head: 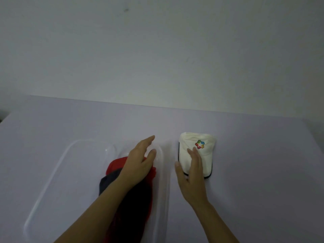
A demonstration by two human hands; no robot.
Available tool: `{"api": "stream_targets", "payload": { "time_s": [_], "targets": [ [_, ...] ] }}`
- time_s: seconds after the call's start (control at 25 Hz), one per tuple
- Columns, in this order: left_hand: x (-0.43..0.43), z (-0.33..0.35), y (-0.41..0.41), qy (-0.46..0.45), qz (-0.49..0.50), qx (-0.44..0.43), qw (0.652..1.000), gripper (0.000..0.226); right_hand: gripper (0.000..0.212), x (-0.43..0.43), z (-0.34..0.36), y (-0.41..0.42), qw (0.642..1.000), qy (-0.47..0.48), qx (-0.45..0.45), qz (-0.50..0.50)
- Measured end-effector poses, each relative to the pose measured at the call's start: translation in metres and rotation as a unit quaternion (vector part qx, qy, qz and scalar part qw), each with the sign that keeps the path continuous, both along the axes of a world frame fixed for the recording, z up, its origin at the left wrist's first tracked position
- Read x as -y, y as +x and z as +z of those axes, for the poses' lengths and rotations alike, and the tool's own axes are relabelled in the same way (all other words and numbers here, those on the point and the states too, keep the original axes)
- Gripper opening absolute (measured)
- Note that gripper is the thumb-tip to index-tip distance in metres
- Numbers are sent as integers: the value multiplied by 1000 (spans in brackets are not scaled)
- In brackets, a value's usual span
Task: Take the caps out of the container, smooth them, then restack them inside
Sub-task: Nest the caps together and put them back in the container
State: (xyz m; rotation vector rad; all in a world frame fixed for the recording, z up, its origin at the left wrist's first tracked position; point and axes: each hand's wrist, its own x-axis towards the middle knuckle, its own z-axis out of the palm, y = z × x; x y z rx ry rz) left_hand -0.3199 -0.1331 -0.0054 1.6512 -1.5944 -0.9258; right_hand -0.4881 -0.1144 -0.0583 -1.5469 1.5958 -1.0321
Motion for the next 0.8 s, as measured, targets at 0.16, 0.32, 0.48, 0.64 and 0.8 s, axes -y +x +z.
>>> {"api": "stream_targets", "payload": {
  "time_s": [0.16, 0.32, 0.48, 0.64, 0.8],
  "targets": [
    [31, -21, -79, 130, 29, -146, 980, 56, 50, 26, -17, -67, 984, 78, 51, -150],
    [50, -64, -123, 343, 256, -280, 859, 71, 59, 33, -45, -105, 941, 254, 137, -175],
    [50, -91, -143, 407, 365, -263, 795, 73, 64, 40, -63, -112, 907, 316, 219, -175],
    [51, -102, -143, 373, 369, -328, 786, 65, 48, 42, -64, -115, 900, 314, 257, -157],
    [46, -94, -149, 379, 347, -413, 752, 34, 58, 50, -63, -109, 838, 346, 398, -140]
  ]
}}
